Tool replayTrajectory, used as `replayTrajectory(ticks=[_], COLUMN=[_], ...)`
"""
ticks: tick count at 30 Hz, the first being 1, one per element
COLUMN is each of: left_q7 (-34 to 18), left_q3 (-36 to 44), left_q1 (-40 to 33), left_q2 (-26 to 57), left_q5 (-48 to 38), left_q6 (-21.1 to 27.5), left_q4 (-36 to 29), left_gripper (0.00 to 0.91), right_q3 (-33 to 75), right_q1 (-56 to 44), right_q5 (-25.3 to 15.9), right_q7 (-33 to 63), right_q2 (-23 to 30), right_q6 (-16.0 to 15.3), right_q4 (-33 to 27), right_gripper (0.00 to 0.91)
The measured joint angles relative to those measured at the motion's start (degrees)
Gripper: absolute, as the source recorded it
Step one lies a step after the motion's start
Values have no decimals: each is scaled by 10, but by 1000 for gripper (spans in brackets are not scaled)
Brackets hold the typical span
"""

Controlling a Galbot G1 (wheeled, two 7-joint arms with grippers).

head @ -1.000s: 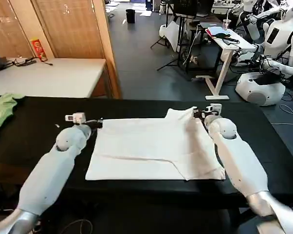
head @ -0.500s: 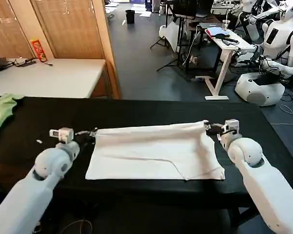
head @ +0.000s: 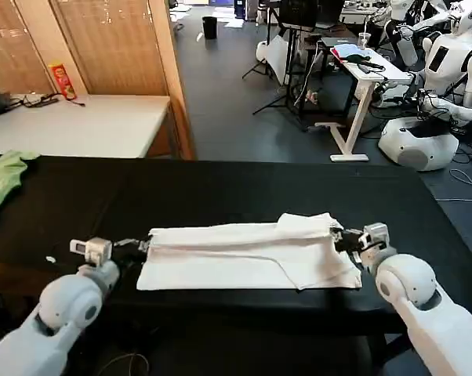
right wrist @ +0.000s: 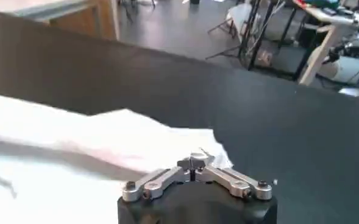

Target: Fold and organize the clothes.

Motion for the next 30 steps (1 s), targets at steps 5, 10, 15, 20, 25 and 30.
replayTrajectory(ticks=[5,10,15,20,25,30], left_q7=[4,4,1,-9,-29,-33], left_q3=[-4,-6,-13,-23,-18,-4], left_q1=[18,24,27,16,-22,-59], left_q2=[-5,-10,-14,-25,-47,-76], left_q5=[14,23,21,3,-24,-40], left_q6=[2,9,14,10,-4,-6], left_q4=[-2,-8,-16,-25,-5,39], left_gripper=[878,878,878,878,878,878], right_q3=[15,41,85,101,71,36], right_q1=[-30,-60,-94,-83,-18,55], right_q5=[3,15,32,44,18,-6], right_q7=[13,14,17,32,42,38], right_q2=[2,-1,-4,12,51,97], right_q6=[-11,-11,-11,-11,21,44], right_q4=[20,50,93,95,28,-61], right_gripper=[20,878,878,878,878,878])
